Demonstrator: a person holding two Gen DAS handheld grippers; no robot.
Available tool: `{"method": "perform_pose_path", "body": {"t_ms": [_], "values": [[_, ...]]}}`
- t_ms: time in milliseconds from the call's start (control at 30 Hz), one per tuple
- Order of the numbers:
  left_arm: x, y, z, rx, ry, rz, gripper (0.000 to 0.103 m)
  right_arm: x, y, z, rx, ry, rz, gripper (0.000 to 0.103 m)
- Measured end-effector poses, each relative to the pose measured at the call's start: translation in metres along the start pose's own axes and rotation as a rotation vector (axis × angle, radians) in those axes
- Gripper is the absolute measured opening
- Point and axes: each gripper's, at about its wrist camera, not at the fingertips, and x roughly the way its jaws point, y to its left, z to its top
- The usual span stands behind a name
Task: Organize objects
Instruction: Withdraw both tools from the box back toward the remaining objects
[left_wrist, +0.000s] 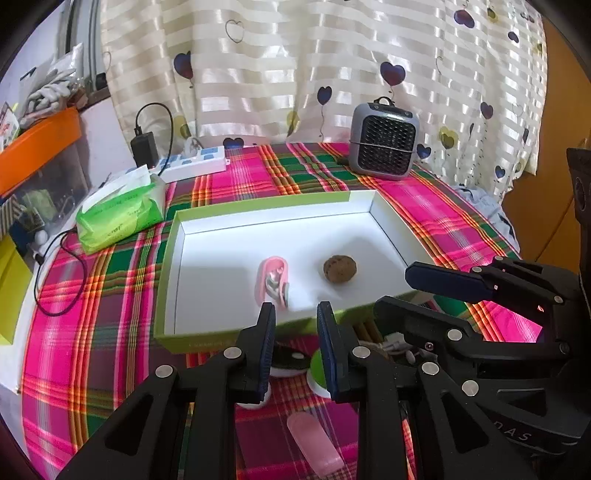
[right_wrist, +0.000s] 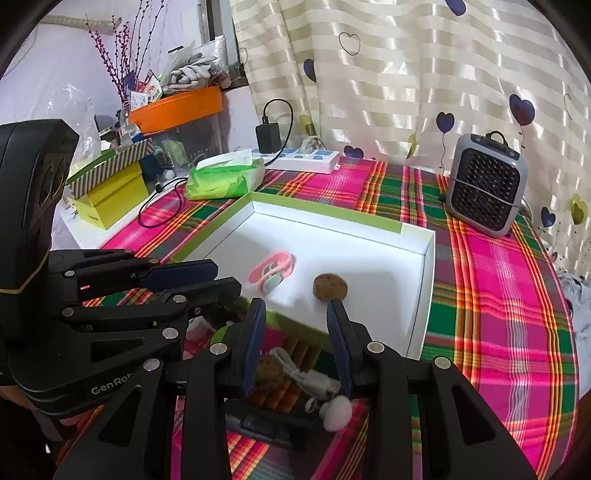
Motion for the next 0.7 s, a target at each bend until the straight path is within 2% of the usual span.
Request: {"method": "perform_pose_path", "body": {"t_ms": [700], "values": [[-0.023,-0.014,-0.033,0.012,0.011,-0.023,0.021,-0.025,0.019,-0.03,-0.031,0.015,0.02,0.036]]}}
